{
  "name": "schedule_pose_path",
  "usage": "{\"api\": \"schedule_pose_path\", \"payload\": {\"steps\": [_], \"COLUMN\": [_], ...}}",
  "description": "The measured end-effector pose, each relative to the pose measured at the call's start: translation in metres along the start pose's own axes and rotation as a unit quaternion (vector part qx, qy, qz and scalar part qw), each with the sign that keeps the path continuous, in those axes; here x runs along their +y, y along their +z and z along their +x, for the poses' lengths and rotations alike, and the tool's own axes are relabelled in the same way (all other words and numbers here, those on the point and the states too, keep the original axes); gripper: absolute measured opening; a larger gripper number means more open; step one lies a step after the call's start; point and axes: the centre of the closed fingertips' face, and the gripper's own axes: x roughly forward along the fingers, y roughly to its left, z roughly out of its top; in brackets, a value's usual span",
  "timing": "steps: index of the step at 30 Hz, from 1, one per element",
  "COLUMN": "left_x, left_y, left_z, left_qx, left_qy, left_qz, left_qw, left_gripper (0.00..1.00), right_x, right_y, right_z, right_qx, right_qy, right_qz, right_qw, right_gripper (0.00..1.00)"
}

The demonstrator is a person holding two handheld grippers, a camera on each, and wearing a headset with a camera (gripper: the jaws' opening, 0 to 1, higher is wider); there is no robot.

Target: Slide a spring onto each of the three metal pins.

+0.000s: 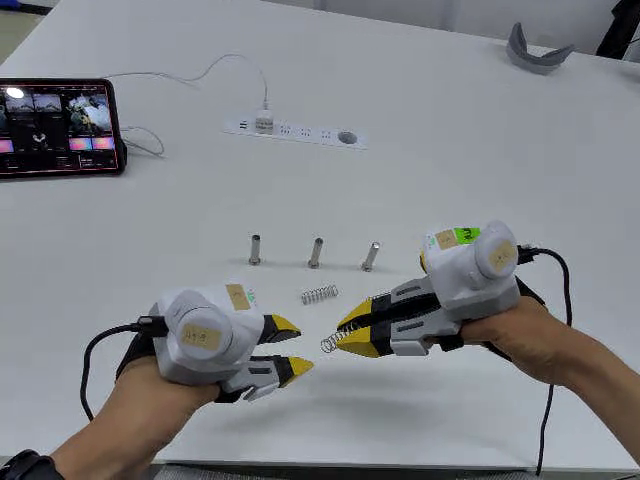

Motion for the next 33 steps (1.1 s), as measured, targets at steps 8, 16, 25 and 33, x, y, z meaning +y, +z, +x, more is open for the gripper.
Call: {"api": "schedule_pose_path", "payload": {"steps": [8, 16, 25, 33], "left_x": [0.015, 0.033, 0.054, 0.065], "left_y": [-0.010, -0.017, -0.032, -0.045], "left_z": [-0.010, -0.023, -0.043, -0.060], "left_qx": [-0.001, -0.006, -0.001, 0.008], "left_qy": [0.029, 0.059, 0.097, 0.114], "left_qz": [-0.026, -0.050, -0.076, -0.098], "left_qw": [0.9993, 0.9970, 0.9924, 0.9886], "left_gripper": [0.30, 0.35, 0.45, 0.55], "right_x": [-0.015, -0.032, -0.045, -0.053], "right_y": [0.002, 0.012, 0.027, 0.038], "right_z": [-0.001, 0.005, 0.020, 0.036], "right_qx": [0.009, 0.018, 0.033, 0.046], "right_qy": [-0.008, -0.011, -0.014, -0.005], "right_qz": [0.000, -0.014, -0.036, -0.055], "right_qw": [0.9999, 0.9997, 0.9987, 0.9974], "right_gripper": [0.12, 0.12, 0.12, 0.12]}}
